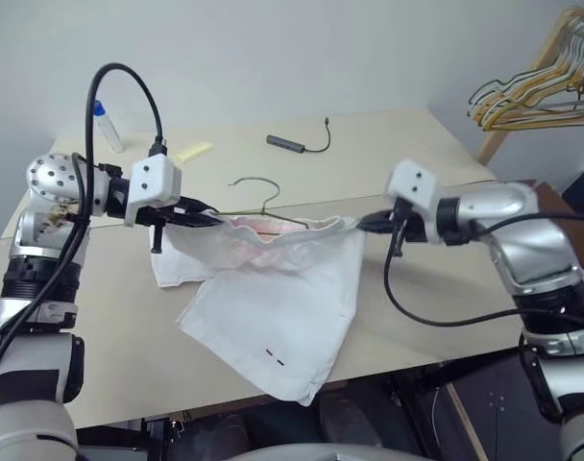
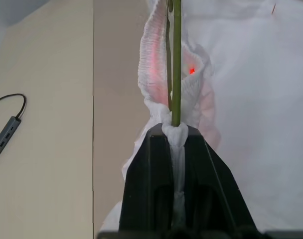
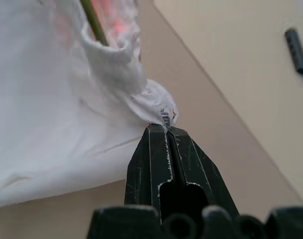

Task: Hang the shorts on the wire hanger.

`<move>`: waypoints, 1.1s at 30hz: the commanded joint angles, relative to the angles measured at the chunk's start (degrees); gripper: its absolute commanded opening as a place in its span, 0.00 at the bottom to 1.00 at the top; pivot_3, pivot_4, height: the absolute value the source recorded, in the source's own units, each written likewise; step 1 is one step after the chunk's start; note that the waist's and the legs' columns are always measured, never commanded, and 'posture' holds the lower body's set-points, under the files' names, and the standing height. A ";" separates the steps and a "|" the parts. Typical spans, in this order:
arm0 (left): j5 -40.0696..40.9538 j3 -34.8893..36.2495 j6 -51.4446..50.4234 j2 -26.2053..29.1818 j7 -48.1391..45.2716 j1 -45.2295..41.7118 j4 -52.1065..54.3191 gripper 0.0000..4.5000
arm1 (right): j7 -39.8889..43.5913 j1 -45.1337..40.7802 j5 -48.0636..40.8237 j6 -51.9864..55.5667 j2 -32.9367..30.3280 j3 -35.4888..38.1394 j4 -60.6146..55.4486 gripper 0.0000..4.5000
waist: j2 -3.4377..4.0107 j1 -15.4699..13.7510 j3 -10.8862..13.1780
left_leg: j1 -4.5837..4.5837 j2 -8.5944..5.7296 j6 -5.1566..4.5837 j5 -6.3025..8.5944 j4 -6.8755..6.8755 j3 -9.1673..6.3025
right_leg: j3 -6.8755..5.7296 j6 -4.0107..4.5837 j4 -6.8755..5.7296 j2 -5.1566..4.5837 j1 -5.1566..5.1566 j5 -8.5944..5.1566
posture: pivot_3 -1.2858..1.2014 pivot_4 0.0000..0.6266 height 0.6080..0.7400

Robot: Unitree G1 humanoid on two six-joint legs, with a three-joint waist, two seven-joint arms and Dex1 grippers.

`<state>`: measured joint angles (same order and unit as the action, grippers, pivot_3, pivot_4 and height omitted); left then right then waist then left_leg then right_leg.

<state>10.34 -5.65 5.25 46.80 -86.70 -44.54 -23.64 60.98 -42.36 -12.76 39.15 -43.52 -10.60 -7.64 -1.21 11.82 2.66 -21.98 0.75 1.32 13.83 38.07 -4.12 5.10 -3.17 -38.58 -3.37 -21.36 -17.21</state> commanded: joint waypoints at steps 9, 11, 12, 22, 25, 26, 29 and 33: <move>4.83 3.07 -1.40 -2.14 0.13 -1.78 1.48 0.00 | -1.85 -3.35 3.23 -0.57 0.92 -5.24 -4.56 0.00 | 0.00 -0.07 0.00 | -0.05 -0.01 0.00 0.00 0.02 -0.06 | -0.07 0.00 0.01 -0.02 0.01 0.00 | 0.46 0.00 1.00; 4.48 2.92 -1.45 -1.74 0.14 -1.39 1.57 0.00 | -2.57 -3.40 4.10 -1.51 1.02 -5.24 -3.99 0.00 | 0.00 -0.05 0.00 | -0.05 -0.02 0.00 0.00 0.02 -0.07 | -0.06 0.00 0.00 -0.02 -0.01 0.00 | 0.46 0.00 1.00; 4.23 2.83 -1.36 -1.63 0.21 -1.14 1.58 0.00 | -2.53 -3.29 4.37 -2.68 0.95 -5.12 -3.86 0.00 | 0.00 -0.04 0.00 | -0.06 -0.02 0.00 0.00 0.02 -0.06 | -0.06 0.00 0.00 -0.02 -0.02 0.00 | 0.46 0.00 1.00; 3.86 2.51 -1.30 -1.53 0.59 -0.83 1.76 0.00 | 0.32 -1.37 4.18 -9.21 0.34 -5.03 -3.90 0.69 | 0.00 0.00 0.00 | -0.05 -0.01 0.00 0.00 0.02 -0.07 | -0.07 0.00 0.00 -0.02 0.00 0.00 | 0.46 0.00 1.00; 3.94 2.45 -1.30 -1.49 0.31 -0.97 1.78 0.00 | 1.19 -1.07 3.50 -10.65 0.79 -4.69 -3.30 0.69 | 0.00 0.01 0.00 | -0.04 -0.01 0.00 0.00 0.02 -0.07 | -0.07 0.00 0.00 -0.02 0.00 0.00 | 0.46 0.00 1.00; 4.08 2.47 -1.30 -1.51 0.14 -0.97 1.87 0.00 | 1.16 -1.14 3.68 -10.94 0.96 -4.87 -2.91 0.69 | 0.00 0.01 0.00 | -0.04 -0.02 0.00 0.00 0.02 -0.07 | -0.07 0.00 0.00 -0.02 0.00 0.00 | 0.46 0.00 1.00; 5.05 2.64 -1.85 -1.55 -0.84 -0.89 2.51 0.00 | 0.84 -1.84 4.18 -11.49 2.13 -5.43 -0.70 0.69 | 0.00 0.05 0.00 | -0.03 -0.01 0.00 0.00 0.02 -0.07 | -0.07 0.00 0.00 -0.01 0.01 0.00 | 0.46 0.00 1.00; 5.06 2.56 -1.92 -1.54 -1.26 -0.87 2.72 0.00 | 1.01 -3.38 4.25 -11.14 4.30 -6.06 1.89 0.69 | 0.00 0.06 0.00 | -0.02 -0.01 0.00 0.00 0.02 -0.07 | -0.07 0.00 -0.02 -0.01 0.01 0.00 | 0.46 0.00 1.00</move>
<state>13.88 -4.71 3.33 44.65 -87.86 -44.56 -22.78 61.91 -43.32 -8.52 28.76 -39.83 -17.28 -5.78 -1.21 11.88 2.65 -22.00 0.73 1.32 13.83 38.09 -4.19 5.04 -3.16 -38.60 -3.37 -21.36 -17.21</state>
